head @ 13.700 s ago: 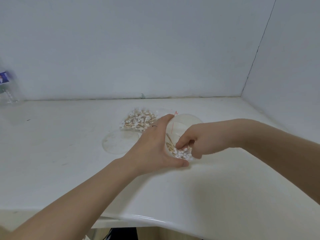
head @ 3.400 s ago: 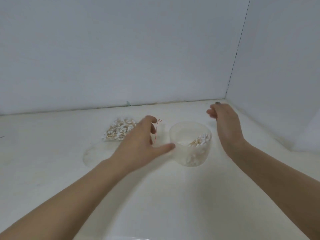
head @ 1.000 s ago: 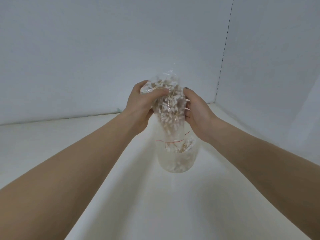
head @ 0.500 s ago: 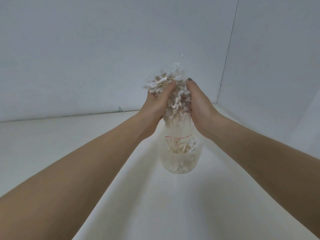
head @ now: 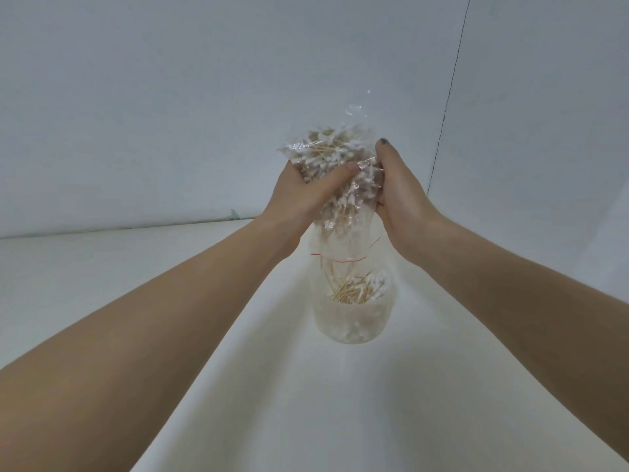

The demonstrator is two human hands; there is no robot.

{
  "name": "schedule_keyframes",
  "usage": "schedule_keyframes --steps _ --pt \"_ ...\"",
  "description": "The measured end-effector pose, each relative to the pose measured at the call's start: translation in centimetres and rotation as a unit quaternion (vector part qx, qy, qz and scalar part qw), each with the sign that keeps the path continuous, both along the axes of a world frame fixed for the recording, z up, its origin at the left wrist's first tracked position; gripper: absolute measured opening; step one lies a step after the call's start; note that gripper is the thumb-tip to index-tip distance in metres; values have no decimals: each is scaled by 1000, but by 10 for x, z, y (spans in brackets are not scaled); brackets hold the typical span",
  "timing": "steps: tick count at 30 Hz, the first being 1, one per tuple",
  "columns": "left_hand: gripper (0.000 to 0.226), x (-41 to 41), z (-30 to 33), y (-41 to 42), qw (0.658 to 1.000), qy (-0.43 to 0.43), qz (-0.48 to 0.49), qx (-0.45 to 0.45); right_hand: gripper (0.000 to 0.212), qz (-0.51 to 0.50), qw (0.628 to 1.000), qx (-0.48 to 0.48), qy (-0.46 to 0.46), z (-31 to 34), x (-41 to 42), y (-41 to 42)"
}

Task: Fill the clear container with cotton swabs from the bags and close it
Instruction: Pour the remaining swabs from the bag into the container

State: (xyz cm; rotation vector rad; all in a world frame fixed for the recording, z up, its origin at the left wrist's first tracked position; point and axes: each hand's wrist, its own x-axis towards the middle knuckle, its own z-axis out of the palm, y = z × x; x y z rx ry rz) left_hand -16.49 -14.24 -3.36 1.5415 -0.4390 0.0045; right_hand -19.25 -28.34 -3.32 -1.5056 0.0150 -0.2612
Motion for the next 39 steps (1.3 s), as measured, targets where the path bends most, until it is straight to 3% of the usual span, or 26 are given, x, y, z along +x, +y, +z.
schedule_keyframes --steps 4,9,15,23,28,33,39 --pt "33 3 -2 6 999 9 -46 6 69 -7 1000 -9 20 -5 3 -1" --pt "34 7 -2 8 999 11 -47 15 58 -26 1000 2 3 -7 6 -8" --pt "35 6 -3 5 998 25 -53 -2 88 -31 999 18 19 -4 7 -4" --pt "36 4 -2 0 997 9 -81 -5 102 -16 999 33 20 -1 12 -4" --pt "32 1 0 2 993 31 -111 -1 84 -28 999 -6 19 -2 6 -2" --pt "29 3 -15 -3 998 21 -53 1 46 -90 992 -86 16 -7 5 -3" --pt "29 2 -18 -4 998 17 -56 33 56 -86 993 -73 39 -12 8 -3"
